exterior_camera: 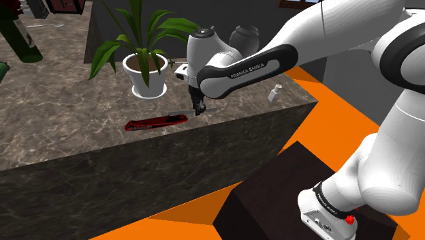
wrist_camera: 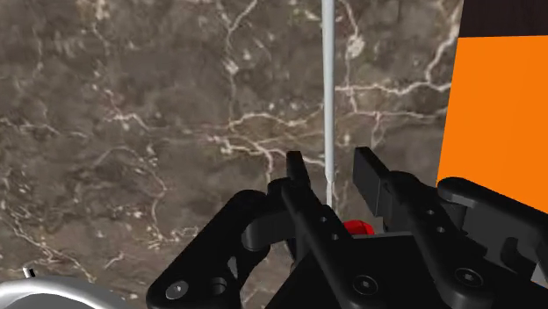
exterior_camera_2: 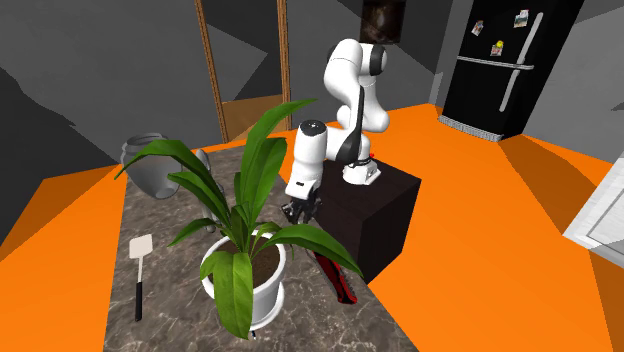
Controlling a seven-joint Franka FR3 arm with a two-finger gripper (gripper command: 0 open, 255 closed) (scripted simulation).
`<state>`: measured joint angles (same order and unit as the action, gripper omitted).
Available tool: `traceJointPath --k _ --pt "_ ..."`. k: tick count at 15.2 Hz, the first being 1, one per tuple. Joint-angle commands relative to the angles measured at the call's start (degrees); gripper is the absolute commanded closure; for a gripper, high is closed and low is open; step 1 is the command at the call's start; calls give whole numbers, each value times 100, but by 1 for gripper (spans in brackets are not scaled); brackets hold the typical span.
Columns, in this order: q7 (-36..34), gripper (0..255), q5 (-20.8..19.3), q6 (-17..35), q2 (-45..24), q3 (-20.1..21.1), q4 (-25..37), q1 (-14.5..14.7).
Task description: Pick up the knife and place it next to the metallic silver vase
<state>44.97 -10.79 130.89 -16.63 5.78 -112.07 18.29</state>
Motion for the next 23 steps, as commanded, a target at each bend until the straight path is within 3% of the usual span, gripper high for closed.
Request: traceJointPath --k 1,8,23 --pt "0 255 0 0 0 0 0 0" --pt "0 255 0 0 0 0 0 0" --pt "198 255 175 -1003 516 50 502 -18"
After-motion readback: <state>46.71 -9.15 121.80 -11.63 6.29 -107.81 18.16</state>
